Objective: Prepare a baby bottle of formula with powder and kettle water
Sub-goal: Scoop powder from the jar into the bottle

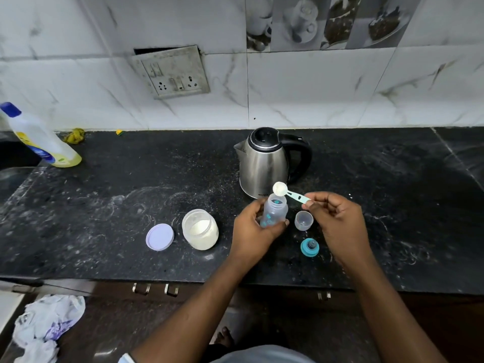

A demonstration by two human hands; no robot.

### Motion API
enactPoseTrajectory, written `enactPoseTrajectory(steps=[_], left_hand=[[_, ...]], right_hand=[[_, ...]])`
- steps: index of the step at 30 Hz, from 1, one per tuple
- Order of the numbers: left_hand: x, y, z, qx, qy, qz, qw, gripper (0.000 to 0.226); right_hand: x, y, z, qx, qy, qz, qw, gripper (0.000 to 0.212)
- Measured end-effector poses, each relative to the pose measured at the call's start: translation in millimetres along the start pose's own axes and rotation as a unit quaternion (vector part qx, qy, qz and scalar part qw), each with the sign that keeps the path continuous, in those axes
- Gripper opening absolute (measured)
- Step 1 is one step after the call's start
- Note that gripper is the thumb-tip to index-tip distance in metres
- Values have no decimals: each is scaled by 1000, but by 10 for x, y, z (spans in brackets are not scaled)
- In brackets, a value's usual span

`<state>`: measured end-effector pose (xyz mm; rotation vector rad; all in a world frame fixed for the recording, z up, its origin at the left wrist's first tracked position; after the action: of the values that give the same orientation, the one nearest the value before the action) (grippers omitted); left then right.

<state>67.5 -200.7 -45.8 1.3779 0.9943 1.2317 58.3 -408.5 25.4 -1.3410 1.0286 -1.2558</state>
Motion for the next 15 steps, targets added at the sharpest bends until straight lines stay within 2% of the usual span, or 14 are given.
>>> enactPoseTrajectory(steps=[5,8,15], left_hand=[[26,54,9,-10,3,8,1000,57],[56,55,21,-6,5,-3,1000,57],[82,36,49,4,8,-18,1000,59]], right_hand=[[32,-142,-29,52,20,-125,991,21],[20,-285,-63,108,41,-210,971,20],[-37,-408,-88,147,46,-256,954,22]])
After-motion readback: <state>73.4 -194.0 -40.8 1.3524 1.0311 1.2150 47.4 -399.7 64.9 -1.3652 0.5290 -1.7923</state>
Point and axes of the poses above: each hand's wrist, its own z-axis towards the middle knuckle, its own x-axis out of the back of the hand, y = z × x, the point moved 9 cm from there along z, towards the middle knuckle, and after that the axes turned 15 degrees about -y, right-handed, at the moved point
